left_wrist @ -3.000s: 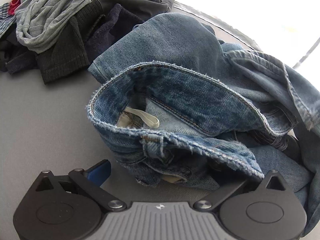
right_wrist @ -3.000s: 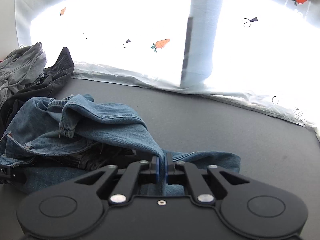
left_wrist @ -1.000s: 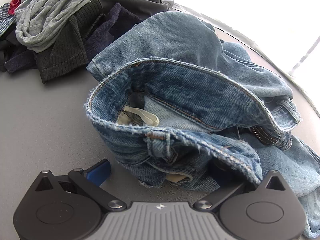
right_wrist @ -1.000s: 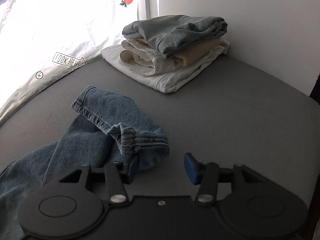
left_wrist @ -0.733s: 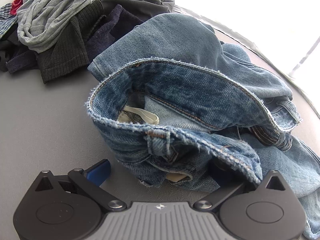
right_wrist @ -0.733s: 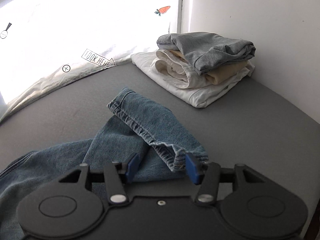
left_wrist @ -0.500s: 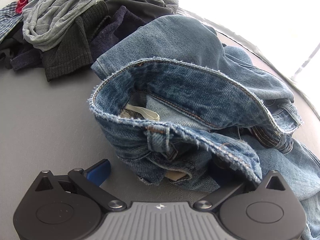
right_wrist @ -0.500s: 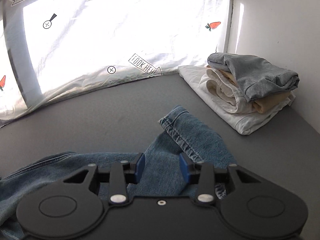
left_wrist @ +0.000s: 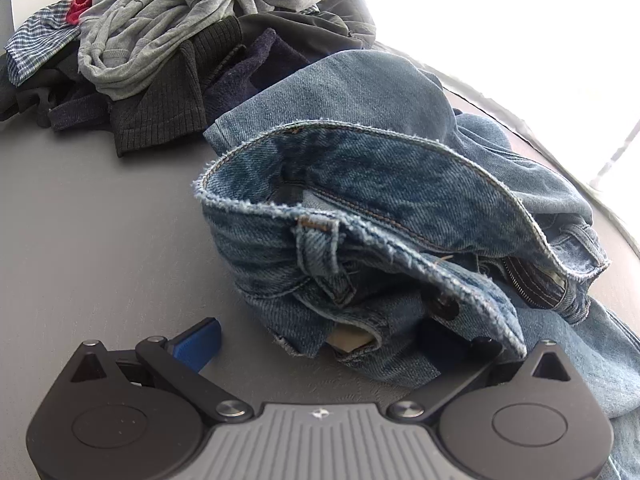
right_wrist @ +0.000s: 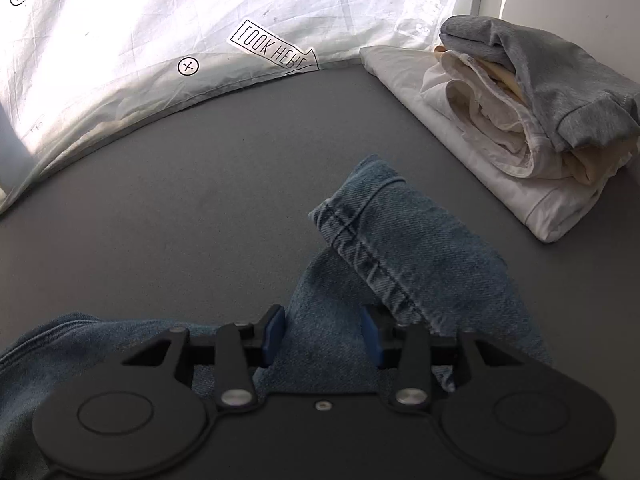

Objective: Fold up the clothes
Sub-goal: 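Pull the jeans leg out of the heap with the right gripper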

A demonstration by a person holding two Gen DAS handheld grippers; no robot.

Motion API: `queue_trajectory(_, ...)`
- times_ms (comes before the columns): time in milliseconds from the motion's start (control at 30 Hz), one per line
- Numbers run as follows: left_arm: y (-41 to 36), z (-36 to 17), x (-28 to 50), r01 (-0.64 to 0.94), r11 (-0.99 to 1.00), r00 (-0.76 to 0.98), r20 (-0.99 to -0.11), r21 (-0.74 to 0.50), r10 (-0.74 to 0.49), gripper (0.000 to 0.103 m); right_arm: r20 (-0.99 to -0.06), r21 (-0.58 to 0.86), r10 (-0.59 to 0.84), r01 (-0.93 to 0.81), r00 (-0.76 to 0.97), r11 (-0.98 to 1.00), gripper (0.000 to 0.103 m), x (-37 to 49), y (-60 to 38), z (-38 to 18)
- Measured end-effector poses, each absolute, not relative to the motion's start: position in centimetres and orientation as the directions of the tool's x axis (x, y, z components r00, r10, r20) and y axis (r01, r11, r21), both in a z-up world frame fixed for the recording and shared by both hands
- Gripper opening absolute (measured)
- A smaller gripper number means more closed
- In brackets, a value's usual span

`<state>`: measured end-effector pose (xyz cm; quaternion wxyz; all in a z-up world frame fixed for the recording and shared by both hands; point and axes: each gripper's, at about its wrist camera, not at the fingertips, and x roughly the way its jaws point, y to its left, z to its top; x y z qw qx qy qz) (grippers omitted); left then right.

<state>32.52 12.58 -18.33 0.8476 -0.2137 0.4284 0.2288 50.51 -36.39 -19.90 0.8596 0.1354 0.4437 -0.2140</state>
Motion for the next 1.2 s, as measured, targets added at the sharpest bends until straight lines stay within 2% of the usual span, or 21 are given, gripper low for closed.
queue_trajectory(67, 11.3, -17.7, 32.3, -0.588, 0.792, 0.519, -0.828, -0.165, 0.213, 0.103, -0.813, 0.059, -0.236, 0.479, 0.532, 0.876, 0.034, 50.2, -36.6, -20.0)
queue_trajectory(100, 10.5, -16.7, 30.7, -0.592, 0.789, 0.517, -0.829, -0.164, 0.215, 0.103, -0.808, 0.065, -0.231, 0.471, 0.543, 0.88, 0.022, 50.0, -36.5, -20.0)
queue_trajectory(233, 9.1, -15.9, 28.9, -0.594, 0.788, 0.516, -0.83, -0.166, 0.214, 0.103, -0.775, 0.09, -0.244, 0.484, 0.582, 0.87, 0.012, 49.0, -36.5, -19.1)
queue_trajectory(300, 9.9, -16.7, 29.3, -0.593, 0.788, 0.515, -0.83, -0.166, 0.212, 0.103, -0.751, 0.115, -0.253, 0.499, 0.61, 0.859, 0.011, 48.1, -36.8, -18.2)
queue_trajectory(467, 18.5, -22.0, 37.4, -0.589, 0.791, 0.517, -0.83, -0.168, 0.209, 0.103, -0.622, 0.279, -0.249, 0.507, 0.743, 0.816, 0.01, 45.5, -38.4, -13.2)
queue_trajectory(600, 19.5, -22.7, 38.0, -0.588, 0.791, 0.52, -0.828, -0.169, 0.21, 0.103, -0.47, 0.414, -0.216, 0.429, 0.856, 0.803, 0.01, 43.1, -38.8, -7.5)
queue_trajectory(700, 19.7, -22.9, 38.0, -0.585, 0.793, 0.527, -0.822, -0.17, 0.213, 0.103, -0.392, 0.418, -0.221, 0.387, 0.893, 0.822, 0.004, 40.9, -38.0, -5.1)
queue_trajectory(767, 19.6, -22.9, 37.9, -0.584, 0.794, 0.532, -0.819, -0.17, 0.215, 0.103, -0.439, 0.416, -0.228, 0.421, 0.869, 0.806, 0.003, 40.1, -38.0, -6.2)
queue_trajectory(933, 19.6, -23.0, 37.9, -0.58, 0.797, 0.537, -0.815, -0.171, 0.216, 0.103, -0.708, 0.354, -0.228, 0.615, 0.668, 0.705, 0.003, 37.9, -39.5, -13.9)
queue_trajectory(1000, 19.7, -23.0, 37.8, -0.581, 0.796, 0.537, -0.815, -0.17, 0.218, 0.103, -0.776, 0.348, -0.194, 0.665, 0.6, 0.661, 0.004, 37.1, -40.1, -16.5)
queue_trajectory(1100, 19.8, -23.0, 38.0, -0.583, 0.795, 0.535, -0.816, -0.168, 0.22, 0.103, -0.801, 0.394, -0.157, 0.706, 0.578, 0.589, 0.012, 35.7, -40.8, -18.7)
queue_trajectory(1167, 19.9, -23.0, 38.3, -0.582, 0.795, 0.534, -0.818, -0.169, 0.217, 0.103, -0.777, 0.446, -0.154, 0.707, 0.61, 0.549, 0.023, 35.3, -41.4, -19.0)
queue_trajectory(1200, 19.9, -23.0, 38.4, -0.582, 0.795, 0.533, -0.818, -0.169, 0.216, 0.103, -0.756, 0.477, -0.158, 0.7, 0.635, 0.531, 0.035, 35.1, -41.6, -18.9)
